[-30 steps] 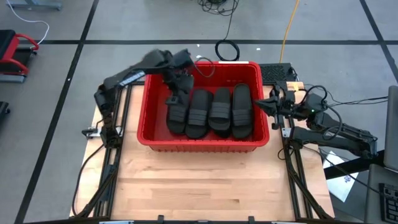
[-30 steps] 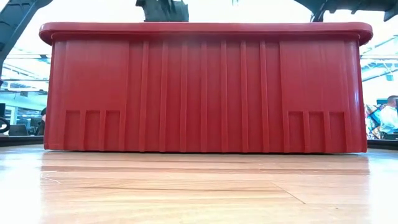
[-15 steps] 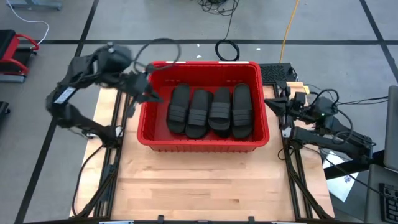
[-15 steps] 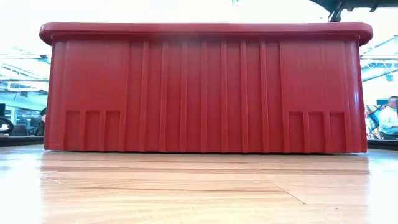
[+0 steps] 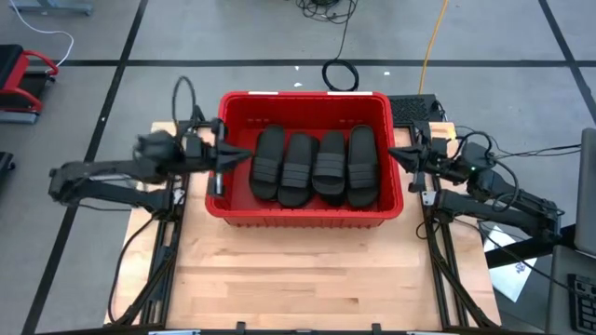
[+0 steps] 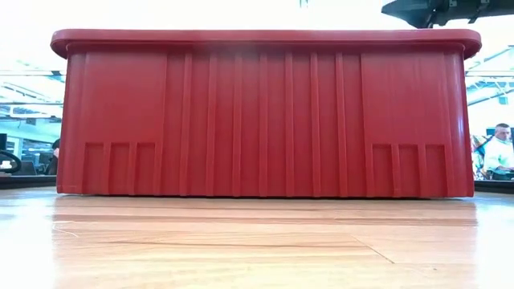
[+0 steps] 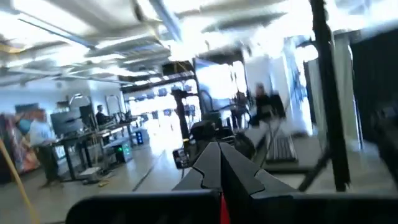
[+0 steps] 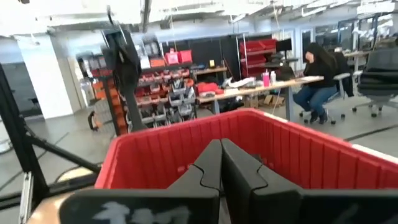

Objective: Pick and place slides into bin
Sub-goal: Return to Home Position

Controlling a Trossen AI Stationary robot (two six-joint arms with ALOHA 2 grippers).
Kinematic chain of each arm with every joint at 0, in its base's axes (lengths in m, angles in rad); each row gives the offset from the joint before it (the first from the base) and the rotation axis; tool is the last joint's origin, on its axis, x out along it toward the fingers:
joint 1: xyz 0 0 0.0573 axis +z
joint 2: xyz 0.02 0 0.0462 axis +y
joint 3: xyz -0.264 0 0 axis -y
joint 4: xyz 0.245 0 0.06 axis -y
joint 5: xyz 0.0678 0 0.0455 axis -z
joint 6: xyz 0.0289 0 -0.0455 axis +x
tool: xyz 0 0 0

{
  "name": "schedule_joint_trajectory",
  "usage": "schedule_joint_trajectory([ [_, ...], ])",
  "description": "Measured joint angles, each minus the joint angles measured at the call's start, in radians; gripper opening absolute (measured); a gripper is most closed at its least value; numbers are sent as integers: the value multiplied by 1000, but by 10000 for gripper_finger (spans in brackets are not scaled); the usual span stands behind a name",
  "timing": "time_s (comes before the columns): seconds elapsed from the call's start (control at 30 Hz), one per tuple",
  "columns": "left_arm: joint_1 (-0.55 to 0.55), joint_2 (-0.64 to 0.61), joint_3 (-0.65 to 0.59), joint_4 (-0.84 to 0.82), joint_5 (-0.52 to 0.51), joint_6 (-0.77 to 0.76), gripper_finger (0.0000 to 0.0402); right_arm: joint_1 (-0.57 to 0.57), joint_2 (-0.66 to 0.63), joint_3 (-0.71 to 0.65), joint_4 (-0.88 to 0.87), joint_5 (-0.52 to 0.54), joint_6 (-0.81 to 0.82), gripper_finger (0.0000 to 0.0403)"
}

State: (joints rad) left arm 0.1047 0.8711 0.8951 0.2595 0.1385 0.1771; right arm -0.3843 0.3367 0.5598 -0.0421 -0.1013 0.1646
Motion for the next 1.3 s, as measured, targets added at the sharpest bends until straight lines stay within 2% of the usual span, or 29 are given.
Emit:
schedule_joint_trajectory([
  [0.13,16,-20,-228,406,0,-152,0,0,12,0,24,-5,33,0],
  [0.27,9,-92,-327,444,-68,-180,0,7,10,-48,52,-51,108,0],
  [0.4,-32,-233,-330,329,-137,-134,0,42,3,-89,145,-59,162,0],
  [0.5,-88,-344,-330,174,-232,-125,0,81,3,-92,179,-52,158,0],
  [0.6,-156,-403,-335,5,-329,-125,0,120,3,-93,179,-24,143,0],
  [0.73,-242,-453,-334,-68,-434,-62,0,179,5,-93,180,28,121,0],
  [0.9,-301,-517,-333,-151,-455,57,0,232,5,-93,172,75,57,0],
  [1.13,-309,-638,-333,-348,-474,3,0,256,5,-93,127,101,58,0],
  [1.3,-309,-709,-333,-396,-487,5,0,257,5,-93,115,136,27,0],
])
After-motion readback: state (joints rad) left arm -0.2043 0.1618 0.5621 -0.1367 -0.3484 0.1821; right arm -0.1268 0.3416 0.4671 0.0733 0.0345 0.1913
